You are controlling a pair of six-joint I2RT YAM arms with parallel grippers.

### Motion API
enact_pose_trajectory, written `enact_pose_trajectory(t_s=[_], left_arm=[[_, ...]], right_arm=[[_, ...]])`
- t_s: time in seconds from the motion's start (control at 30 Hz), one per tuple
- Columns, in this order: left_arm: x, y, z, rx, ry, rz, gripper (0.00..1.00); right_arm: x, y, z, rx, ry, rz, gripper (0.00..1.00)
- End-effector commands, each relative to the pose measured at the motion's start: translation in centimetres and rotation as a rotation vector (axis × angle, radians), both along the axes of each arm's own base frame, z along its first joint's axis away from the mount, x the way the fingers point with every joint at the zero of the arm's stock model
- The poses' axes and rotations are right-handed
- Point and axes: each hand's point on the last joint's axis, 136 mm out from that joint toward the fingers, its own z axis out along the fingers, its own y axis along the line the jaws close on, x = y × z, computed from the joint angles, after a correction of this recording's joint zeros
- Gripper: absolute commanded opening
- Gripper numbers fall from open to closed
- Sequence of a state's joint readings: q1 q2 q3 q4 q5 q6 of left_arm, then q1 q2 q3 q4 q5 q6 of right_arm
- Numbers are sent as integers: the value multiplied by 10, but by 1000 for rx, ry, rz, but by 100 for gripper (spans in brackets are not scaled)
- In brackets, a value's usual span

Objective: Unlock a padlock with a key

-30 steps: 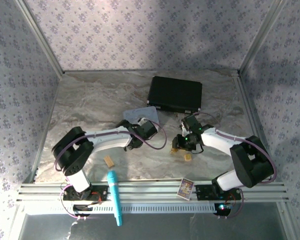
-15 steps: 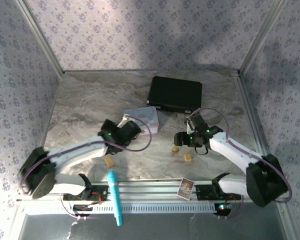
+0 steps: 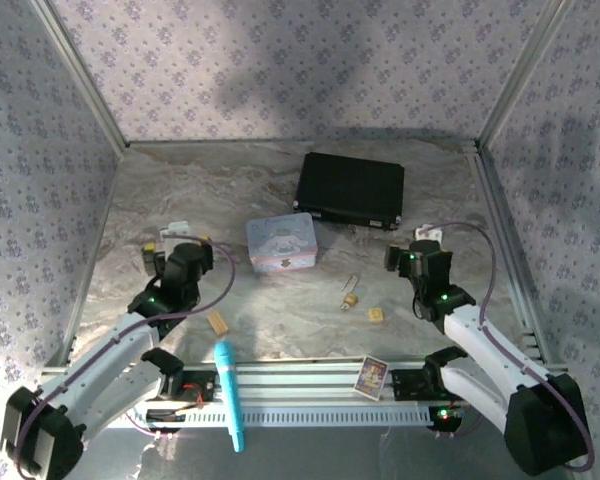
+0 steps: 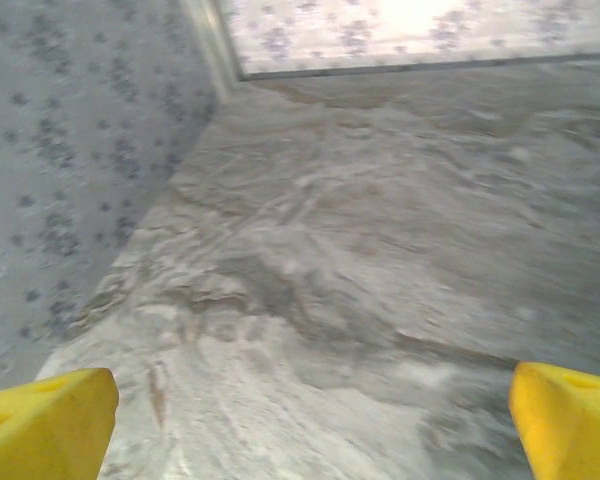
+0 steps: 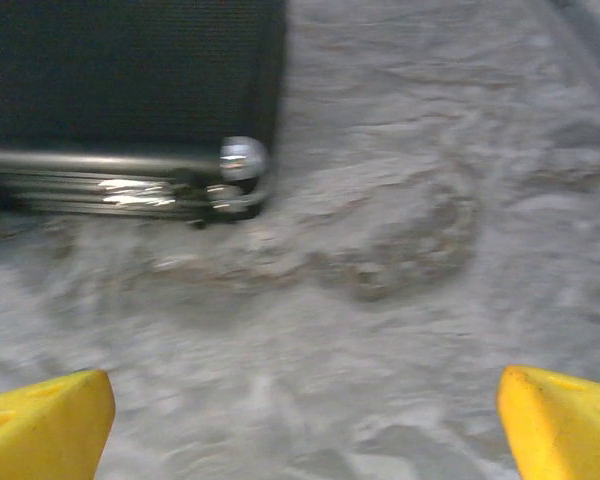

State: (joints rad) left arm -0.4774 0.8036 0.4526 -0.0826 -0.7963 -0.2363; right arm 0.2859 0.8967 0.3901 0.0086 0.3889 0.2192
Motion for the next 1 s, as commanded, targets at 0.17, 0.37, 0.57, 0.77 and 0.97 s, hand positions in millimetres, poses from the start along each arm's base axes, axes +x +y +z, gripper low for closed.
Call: enact_pose_trajectory(t_s=[0.17, 0.37, 0.57, 0.77, 0.97], left_arm=[[25, 50, -14, -122, -120, 114, 100], [58, 66, -59, -80, -43, 138, 100], [91, 60, -62, -99, -88, 10, 100], [112, 32, -91, -146, 6, -200, 100], [112, 31, -90, -143, -6, -205, 100]], right_arm=[[27, -43, 4, -61, -190, -77, 99], [44, -68, -6, -32, -223, -148, 99], [73, -62, -31, -54, -199, -56, 99], [89, -49, -42, -57, -113, 24, 99], [89, -49, -40, -64, -130, 21, 99]])
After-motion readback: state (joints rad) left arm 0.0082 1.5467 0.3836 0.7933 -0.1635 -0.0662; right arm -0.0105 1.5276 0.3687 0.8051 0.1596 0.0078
